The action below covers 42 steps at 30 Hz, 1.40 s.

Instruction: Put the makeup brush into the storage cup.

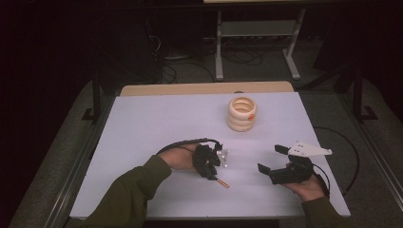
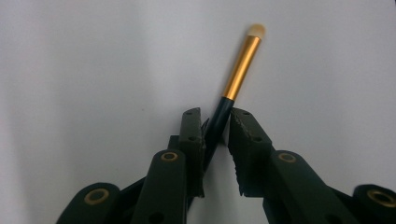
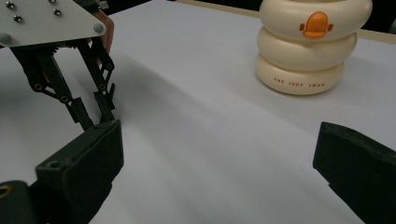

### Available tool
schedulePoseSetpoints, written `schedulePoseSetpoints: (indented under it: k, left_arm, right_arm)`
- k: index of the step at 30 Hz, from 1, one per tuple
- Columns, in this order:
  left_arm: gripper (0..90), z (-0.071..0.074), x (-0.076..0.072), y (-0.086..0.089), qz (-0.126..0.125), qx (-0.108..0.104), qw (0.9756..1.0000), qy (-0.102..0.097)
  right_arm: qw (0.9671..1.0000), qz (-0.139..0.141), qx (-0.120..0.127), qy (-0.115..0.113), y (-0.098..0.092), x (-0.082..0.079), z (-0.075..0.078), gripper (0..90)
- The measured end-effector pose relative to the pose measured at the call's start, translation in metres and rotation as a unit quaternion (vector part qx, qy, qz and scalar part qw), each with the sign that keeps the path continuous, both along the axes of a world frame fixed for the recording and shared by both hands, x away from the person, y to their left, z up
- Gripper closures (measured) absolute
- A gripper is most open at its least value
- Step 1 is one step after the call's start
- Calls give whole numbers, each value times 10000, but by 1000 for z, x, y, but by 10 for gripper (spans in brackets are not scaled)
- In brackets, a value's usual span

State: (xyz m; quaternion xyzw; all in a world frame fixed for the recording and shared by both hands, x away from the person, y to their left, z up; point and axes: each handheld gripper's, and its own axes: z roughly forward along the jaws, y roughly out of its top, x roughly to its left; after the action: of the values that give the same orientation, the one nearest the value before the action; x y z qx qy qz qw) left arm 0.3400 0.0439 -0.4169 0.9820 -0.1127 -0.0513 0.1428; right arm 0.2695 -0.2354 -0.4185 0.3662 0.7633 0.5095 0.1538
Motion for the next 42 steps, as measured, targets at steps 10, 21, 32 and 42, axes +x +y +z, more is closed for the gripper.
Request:
schedulePoseSetpoints:
  k: [10,21,32,42]
  left_arm:
    - [775,1,-2,-2,-79,105,9999,-7]
    - [803,1,-6,-5,-113,185,9997,-95]
    - [824,0,-8,-8,-77,280,9995,-136]
    - [834,0,-7,-10,-72,335,9993,-119]
  right_arm:
    - [10000,4,5,20,0,0,0,12]
    - [10000,7,4,21,0,0,0,12]
    - [10000,5,10,21,0,0,0,12]
    - [10000,4,10,25,0,0,0,12]
